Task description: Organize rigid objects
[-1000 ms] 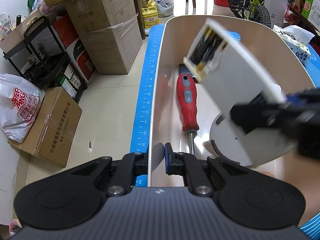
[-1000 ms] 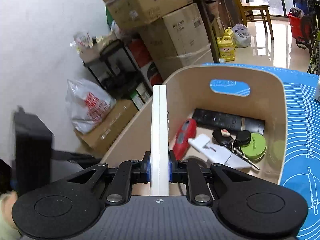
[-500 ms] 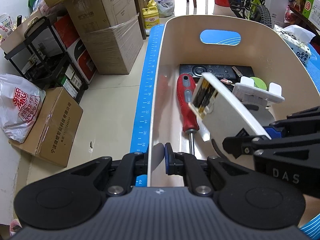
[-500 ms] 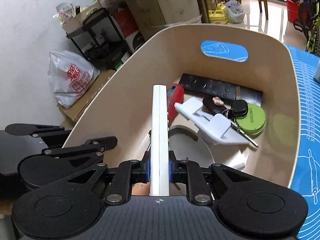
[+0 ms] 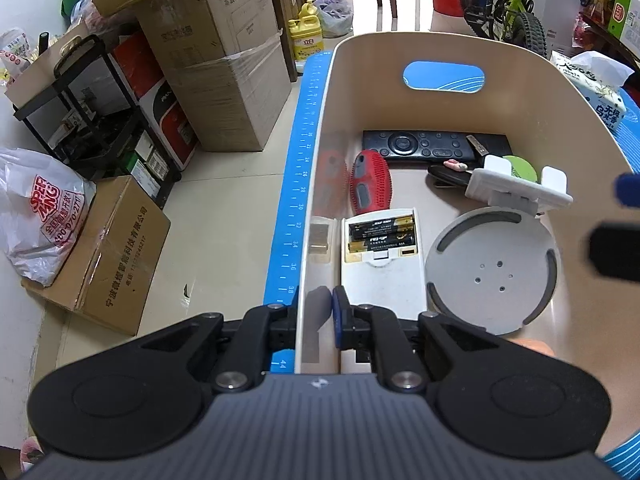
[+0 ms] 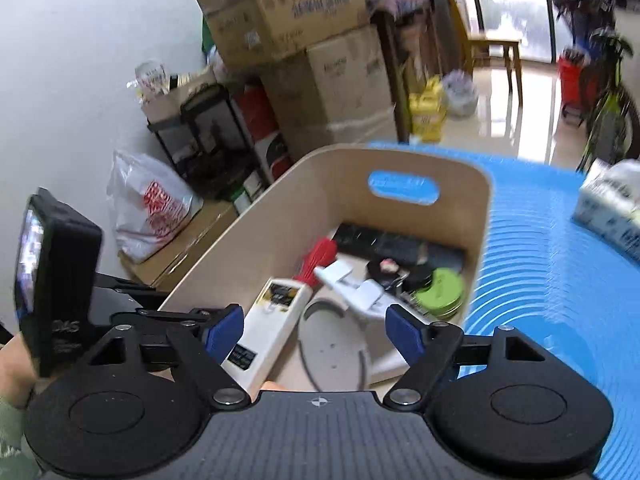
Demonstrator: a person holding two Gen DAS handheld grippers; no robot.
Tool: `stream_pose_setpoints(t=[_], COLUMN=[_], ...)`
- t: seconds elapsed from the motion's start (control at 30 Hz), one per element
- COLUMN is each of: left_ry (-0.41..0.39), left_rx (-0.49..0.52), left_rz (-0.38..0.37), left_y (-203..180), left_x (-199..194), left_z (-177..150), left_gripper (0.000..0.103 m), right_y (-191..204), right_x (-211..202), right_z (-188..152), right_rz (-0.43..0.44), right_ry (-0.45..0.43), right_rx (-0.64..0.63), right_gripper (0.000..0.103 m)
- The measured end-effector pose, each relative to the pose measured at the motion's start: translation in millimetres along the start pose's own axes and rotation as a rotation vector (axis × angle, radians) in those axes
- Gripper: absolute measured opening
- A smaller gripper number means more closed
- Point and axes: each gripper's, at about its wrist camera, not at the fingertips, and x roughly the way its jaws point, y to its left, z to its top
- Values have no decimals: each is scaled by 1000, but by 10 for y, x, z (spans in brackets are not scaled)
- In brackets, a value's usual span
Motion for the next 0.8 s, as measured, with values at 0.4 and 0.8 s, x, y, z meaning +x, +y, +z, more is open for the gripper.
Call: stream_pose_setpoints(t=[0.4,0.8], left_ry=[-25,-210], left_rx=[-29,-46], left_rz=[3,-38], left_y=[28,-148], left_x=[-99,-889], left_z=[-19,-218], left_gripper=[25,66], right_y=[-206,-29], right_x=[-409,-982], right_z=[-116,-429], right_rz=[-104,-232], right_ry=[-53,-143], right_rx=[35,-27], right_gripper=[92,101])
